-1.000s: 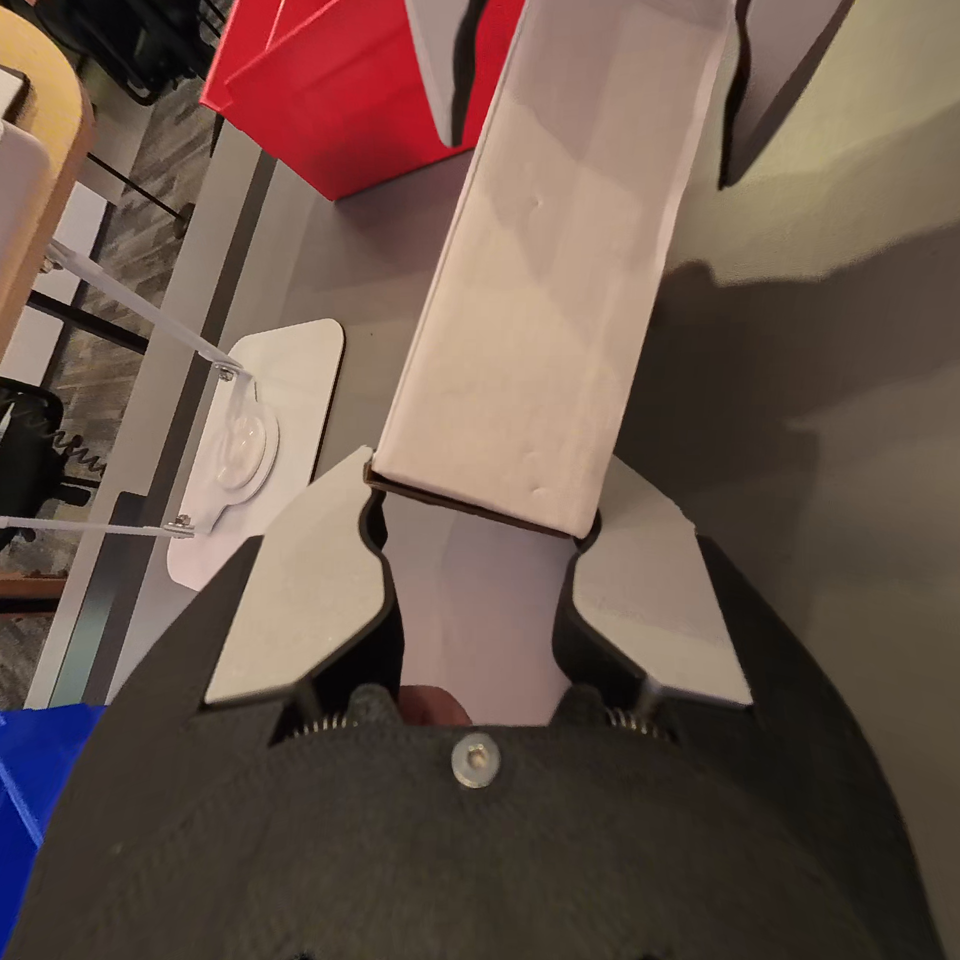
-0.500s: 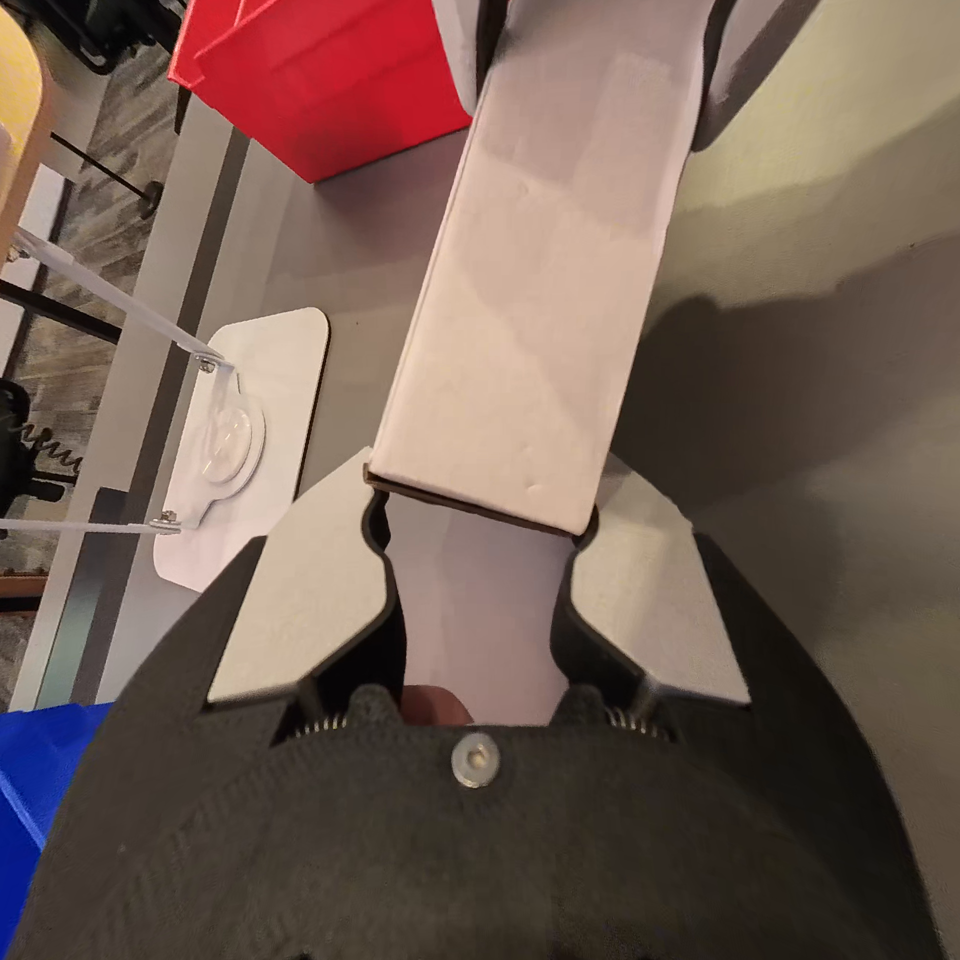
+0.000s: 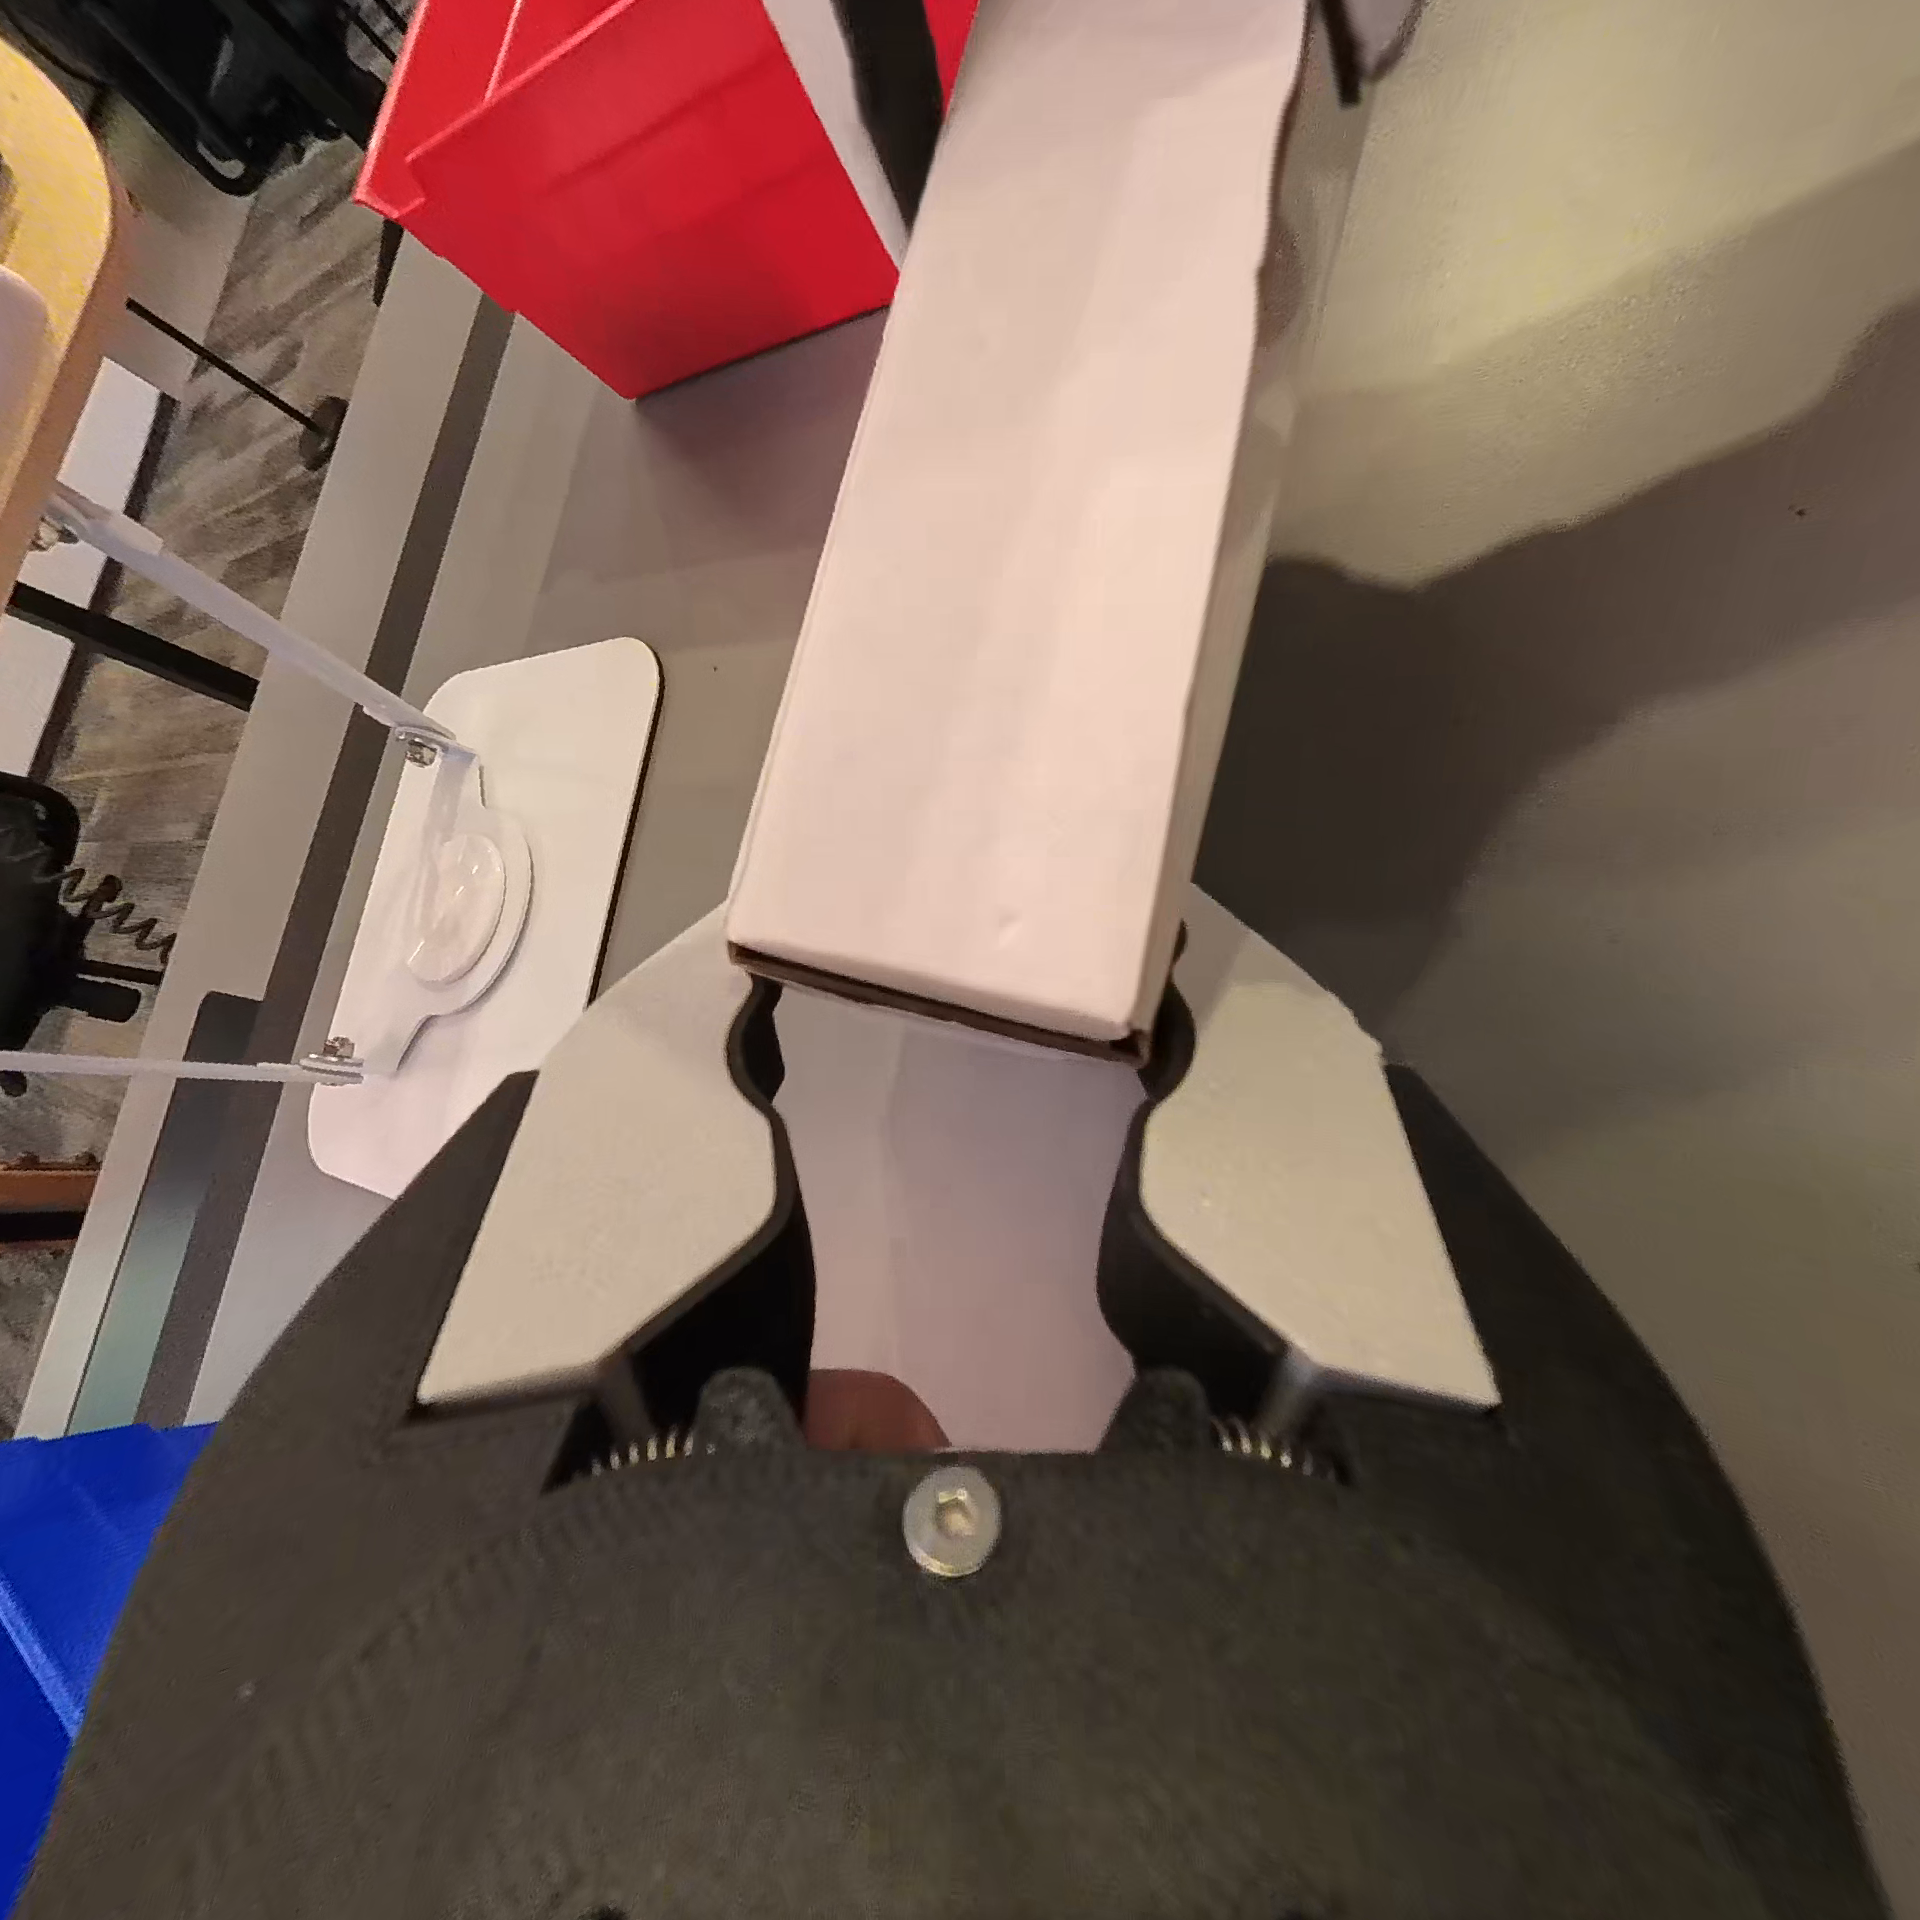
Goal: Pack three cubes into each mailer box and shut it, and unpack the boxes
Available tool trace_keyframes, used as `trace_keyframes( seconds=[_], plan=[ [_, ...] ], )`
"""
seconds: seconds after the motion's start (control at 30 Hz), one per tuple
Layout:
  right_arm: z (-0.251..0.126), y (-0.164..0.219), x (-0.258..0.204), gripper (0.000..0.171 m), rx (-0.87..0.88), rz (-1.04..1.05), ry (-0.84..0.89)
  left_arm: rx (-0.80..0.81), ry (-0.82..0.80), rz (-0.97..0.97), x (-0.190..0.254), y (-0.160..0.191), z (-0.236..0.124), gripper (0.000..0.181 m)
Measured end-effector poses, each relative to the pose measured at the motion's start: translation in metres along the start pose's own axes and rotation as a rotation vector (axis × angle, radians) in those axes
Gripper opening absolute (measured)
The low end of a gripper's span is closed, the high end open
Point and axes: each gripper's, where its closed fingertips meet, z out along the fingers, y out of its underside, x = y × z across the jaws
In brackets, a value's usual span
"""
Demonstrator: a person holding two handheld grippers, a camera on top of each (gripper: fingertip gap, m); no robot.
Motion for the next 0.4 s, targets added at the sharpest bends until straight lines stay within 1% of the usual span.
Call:
trace_keyframes(
  seconds=[0.03,0.17,0.27,0.3,0.37,0.4],
  plan=[
    [-0.001,-0.001,-0.001,0.056,0.009,0.032,-0.036,0.002,-0.003,0.009,0.0,0.0,0.0,0.067],
    [-0.007,-0.007,-0.005,0.037,0.02,0.155,-0.169,-0.001,-0.021,0.038,0.001,0.001,-0.001,0.067],
    [-0.028,-0.03,-0.007,0.023,0.155,0.296,-0.353,-0.019,-0.066,0.118,0.002,0.004,-0.001,0.067],
    [-0.03,-0.032,0.0,0.014,0.16,0.315,-0.338,-0.02,-0.075,0.134,0.002,0.004,-0.001,0.067],
    [-0.026,-0.028,0.002,0.027,0.094,0.26,-0.287,-0.026,-0.077,0.138,0.003,0.005,-0.002,0.067],
    [-0.024,-0.026,0.004,0.039,0.051,0.249,-0.236,-0.028,-0.08,0.144,0.003,0.006,-0.002,0.067]
  ],
)
